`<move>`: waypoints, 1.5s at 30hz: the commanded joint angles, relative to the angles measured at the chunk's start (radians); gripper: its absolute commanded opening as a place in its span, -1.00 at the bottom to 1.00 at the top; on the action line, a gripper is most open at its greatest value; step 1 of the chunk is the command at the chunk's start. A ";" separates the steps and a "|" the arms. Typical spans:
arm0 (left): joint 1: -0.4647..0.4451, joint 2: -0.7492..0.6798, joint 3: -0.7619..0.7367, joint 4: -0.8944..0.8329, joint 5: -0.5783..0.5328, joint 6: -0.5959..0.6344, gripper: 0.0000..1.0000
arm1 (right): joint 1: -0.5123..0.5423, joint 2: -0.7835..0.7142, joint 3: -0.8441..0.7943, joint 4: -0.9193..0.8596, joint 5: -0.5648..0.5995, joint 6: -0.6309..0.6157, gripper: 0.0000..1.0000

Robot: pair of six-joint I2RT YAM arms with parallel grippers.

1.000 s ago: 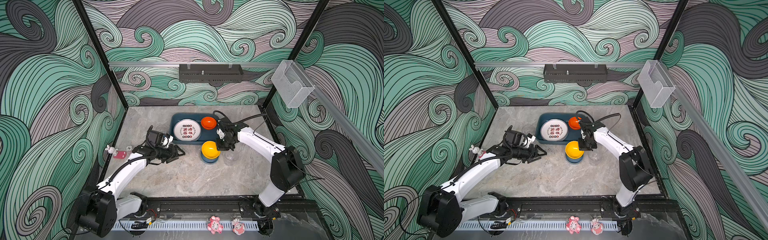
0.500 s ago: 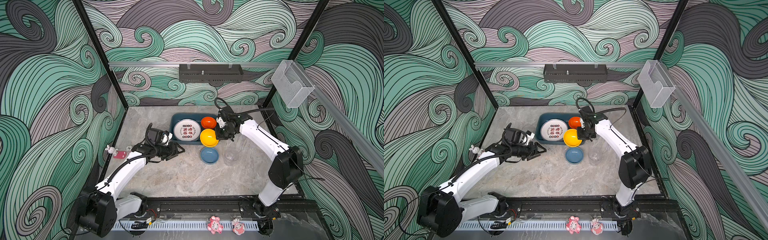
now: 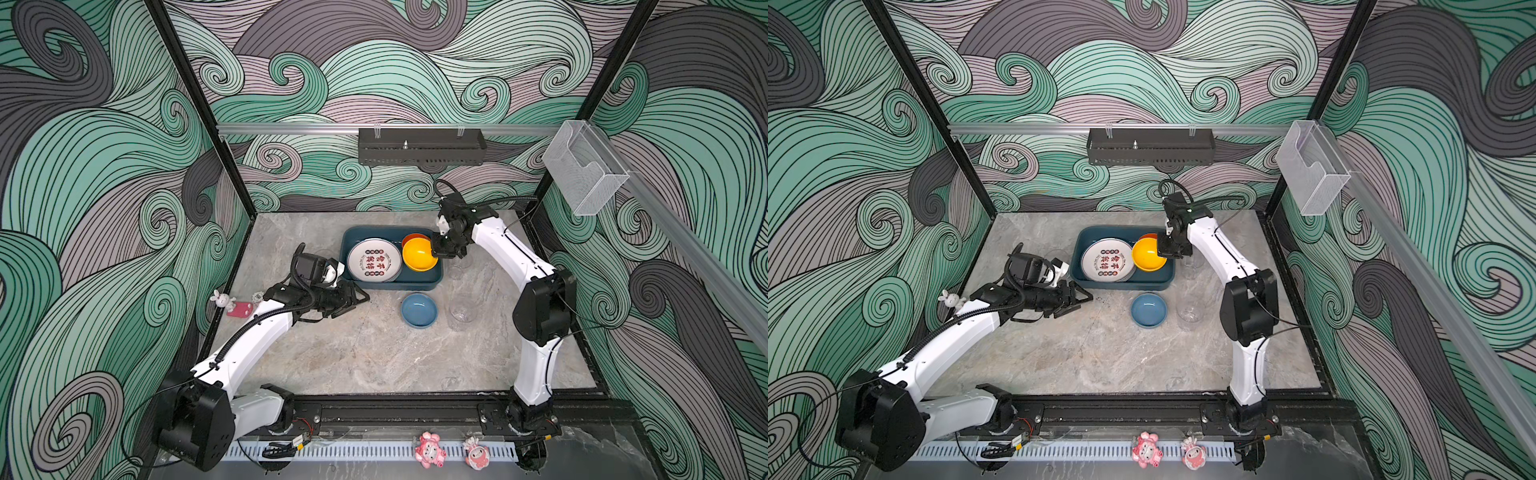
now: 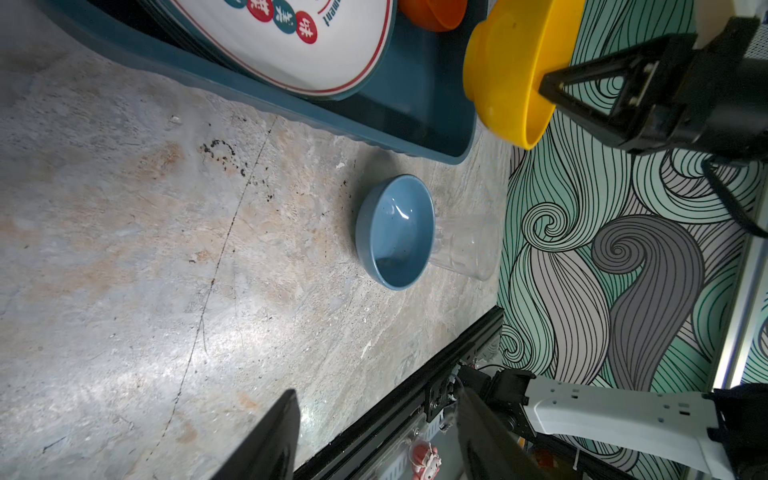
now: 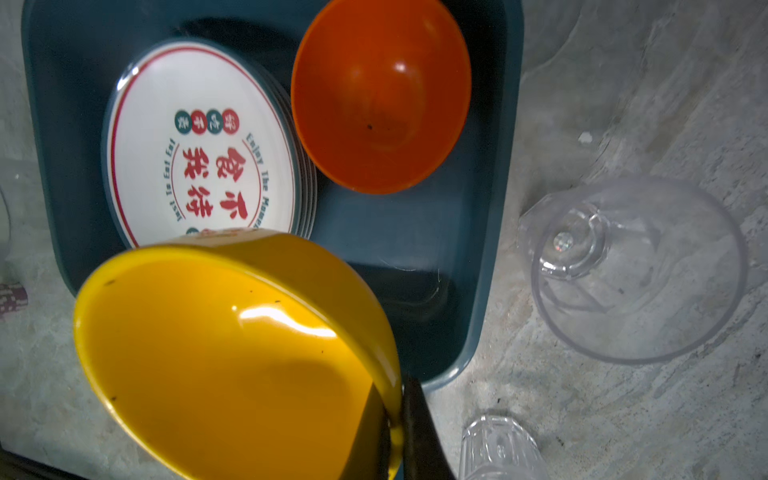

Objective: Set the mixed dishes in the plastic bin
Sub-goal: 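Lift the yellow bowl off the blue bowl and carry it into the bin, then lower the yellow bowl onto the orange bowl inside the bin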

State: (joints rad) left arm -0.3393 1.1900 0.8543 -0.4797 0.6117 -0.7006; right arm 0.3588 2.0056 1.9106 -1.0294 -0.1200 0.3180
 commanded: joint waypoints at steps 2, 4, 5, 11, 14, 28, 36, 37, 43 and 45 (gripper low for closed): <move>-0.005 0.008 0.034 -0.019 -0.007 -0.003 0.25 | -0.027 0.074 0.143 -0.070 0.017 0.006 -1.00; -0.005 0.010 0.028 -0.016 -0.006 -0.007 0.26 | -0.034 0.120 0.214 -0.092 0.020 0.007 -1.00; -0.006 0.011 0.027 -0.014 -0.006 -0.009 0.25 | -0.038 0.141 0.249 -0.103 0.018 0.008 -1.00; -0.005 0.017 0.019 -0.010 -0.003 -0.015 0.25 | -0.056 0.255 0.424 -0.157 0.017 0.013 -1.00; -0.005 0.020 0.017 -0.009 -0.001 -0.015 0.26 | -0.064 0.299 0.485 -0.166 0.010 0.021 -1.00; -0.005 0.039 -0.003 0.007 0.001 -0.026 0.25 | -0.079 0.455 0.635 -0.171 0.003 0.064 -1.00; -0.006 0.038 -0.020 0.013 0.003 -0.033 0.25 | -0.081 0.502 0.667 -0.170 -0.002 0.078 -1.00; -0.006 0.039 -0.020 0.013 0.003 -0.033 0.25 | -0.081 0.505 0.670 -0.171 -0.003 0.079 -1.00; -0.006 0.046 -0.027 0.018 0.005 -0.032 0.25 | -0.083 0.528 0.681 -0.170 -0.002 0.082 -1.00; -0.006 0.051 -0.031 0.020 0.008 -0.033 0.25 | -0.083 0.534 0.686 -0.171 0.000 0.083 -1.00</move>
State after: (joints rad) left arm -0.3393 1.2247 0.8314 -0.4698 0.6128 -0.7292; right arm 0.2852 2.5271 2.5580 -1.1954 -0.1120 0.3862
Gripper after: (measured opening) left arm 0.625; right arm 0.074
